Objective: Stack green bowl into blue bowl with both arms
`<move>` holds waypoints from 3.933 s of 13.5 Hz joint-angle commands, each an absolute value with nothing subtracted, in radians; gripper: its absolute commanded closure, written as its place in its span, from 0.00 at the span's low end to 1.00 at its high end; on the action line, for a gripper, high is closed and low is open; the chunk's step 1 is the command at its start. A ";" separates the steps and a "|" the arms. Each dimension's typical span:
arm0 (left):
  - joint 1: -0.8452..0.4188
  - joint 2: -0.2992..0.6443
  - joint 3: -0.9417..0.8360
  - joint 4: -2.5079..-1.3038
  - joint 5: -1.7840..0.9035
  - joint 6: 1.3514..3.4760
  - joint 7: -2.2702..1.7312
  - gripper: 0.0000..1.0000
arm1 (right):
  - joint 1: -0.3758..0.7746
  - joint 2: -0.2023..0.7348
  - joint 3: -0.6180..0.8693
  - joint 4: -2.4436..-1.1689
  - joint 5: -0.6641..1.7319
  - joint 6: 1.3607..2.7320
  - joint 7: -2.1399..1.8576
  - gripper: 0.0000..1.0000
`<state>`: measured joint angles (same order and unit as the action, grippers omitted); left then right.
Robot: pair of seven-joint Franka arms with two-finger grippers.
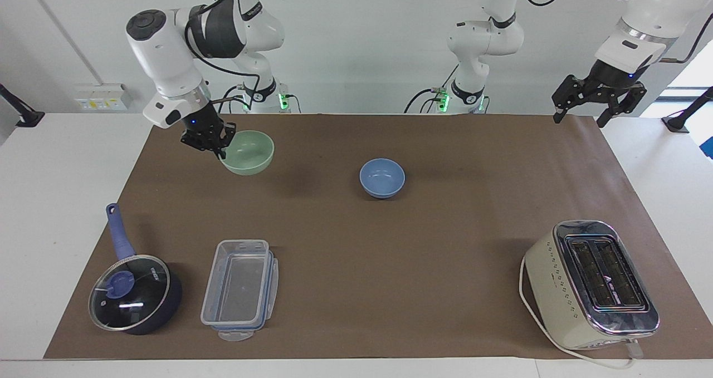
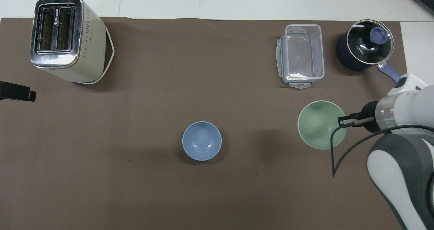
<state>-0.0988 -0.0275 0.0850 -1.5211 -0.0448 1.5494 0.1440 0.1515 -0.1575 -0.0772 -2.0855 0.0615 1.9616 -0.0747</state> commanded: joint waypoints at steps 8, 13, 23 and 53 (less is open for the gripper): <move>-0.080 0.000 0.072 -1.457 -0.026 1.499 0.156 0.00 | 0.500 -0.042 -0.077 -2.066 0.126 2.107 0.394 1.00; -0.077 -0.002 0.072 -1.457 -0.026 1.496 0.156 0.00 | 0.548 -0.025 -0.039 -2.069 0.159 2.143 0.463 1.00; -0.074 -0.002 0.075 -1.459 -0.026 1.494 0.163 0.00 | 0.672 0.141 -0.020 -2.071 0.153 2.321 0.589 1.00; -0.077 -0.008 0.074 -1.470 -0.026 1.494 0.179 0.00 | 0.655 0.183 -0.020 -2.086 0.141 2.385 0.581 0.88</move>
